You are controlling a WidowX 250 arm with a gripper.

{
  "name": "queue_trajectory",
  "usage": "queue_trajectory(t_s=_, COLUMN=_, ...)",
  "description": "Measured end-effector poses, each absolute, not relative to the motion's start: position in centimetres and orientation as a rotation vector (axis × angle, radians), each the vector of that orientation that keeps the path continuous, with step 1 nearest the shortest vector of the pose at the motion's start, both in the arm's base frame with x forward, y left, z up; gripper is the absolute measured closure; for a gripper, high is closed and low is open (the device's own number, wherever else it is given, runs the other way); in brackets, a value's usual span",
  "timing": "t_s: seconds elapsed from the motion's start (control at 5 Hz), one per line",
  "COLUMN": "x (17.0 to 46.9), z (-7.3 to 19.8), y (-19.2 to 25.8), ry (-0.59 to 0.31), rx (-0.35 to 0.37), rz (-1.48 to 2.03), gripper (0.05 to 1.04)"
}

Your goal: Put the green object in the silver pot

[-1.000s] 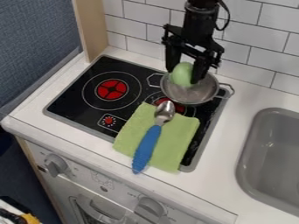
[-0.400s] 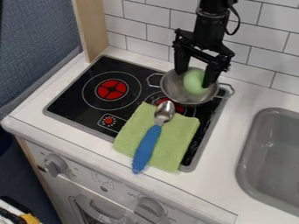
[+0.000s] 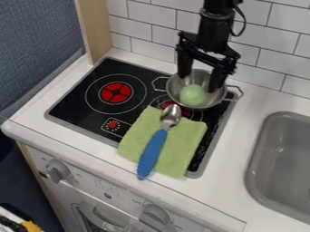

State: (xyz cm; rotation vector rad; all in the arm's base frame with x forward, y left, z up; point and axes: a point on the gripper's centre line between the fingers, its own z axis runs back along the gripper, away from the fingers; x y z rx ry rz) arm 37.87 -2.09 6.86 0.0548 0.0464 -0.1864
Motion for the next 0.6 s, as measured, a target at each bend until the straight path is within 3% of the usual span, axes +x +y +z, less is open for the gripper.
queue_trajectory(t_s=0.2, x=36.6, z=8.4, y=-1.3, ry=0.014, rx=0.051, rz=-0.145, gripper=0.083)
queue_trajectory(t_s=0.6, x=34.5, z=7.0, y=1.0, ry=0.029, rx=-0.001, rz=-0.126, gripper=0.083)
